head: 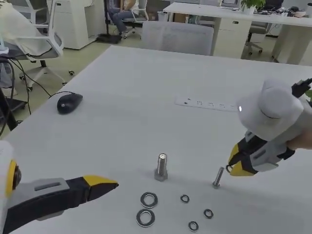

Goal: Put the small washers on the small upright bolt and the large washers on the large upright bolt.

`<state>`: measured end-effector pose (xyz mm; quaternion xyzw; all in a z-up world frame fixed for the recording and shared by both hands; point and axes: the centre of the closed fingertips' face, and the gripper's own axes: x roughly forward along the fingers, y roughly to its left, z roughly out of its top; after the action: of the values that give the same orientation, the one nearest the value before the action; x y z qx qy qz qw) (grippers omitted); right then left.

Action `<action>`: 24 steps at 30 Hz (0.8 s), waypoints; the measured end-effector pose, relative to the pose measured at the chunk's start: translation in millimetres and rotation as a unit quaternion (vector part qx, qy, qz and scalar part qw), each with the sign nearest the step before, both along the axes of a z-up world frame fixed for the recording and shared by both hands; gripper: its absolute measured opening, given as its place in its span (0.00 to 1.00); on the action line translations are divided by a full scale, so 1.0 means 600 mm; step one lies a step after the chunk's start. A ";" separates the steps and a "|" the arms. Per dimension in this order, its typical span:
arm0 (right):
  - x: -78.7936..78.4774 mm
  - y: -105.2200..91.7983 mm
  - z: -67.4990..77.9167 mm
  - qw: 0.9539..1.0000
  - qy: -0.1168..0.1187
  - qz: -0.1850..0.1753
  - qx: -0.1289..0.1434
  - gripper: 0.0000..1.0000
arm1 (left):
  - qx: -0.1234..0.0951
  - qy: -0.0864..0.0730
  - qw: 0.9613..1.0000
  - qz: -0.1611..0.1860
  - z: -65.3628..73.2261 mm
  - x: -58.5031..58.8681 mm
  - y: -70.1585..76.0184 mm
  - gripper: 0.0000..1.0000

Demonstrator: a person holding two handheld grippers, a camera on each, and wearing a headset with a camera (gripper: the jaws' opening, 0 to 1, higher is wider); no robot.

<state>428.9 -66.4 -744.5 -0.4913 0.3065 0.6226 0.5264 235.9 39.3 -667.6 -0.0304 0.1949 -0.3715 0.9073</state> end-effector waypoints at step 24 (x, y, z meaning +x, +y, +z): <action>0.009 0.012 -0.025 1.000 0.010 0.010 -0.027 0.12 | -0.004 0.006 1.000 0.006 -0.005 0.001 0.006 0.68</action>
<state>434.2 -59.2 -759.6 -0.5022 0.3237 0.6245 0.5030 236.7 43.1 -670.8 -0.0372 0.1985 -0.3668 0.9081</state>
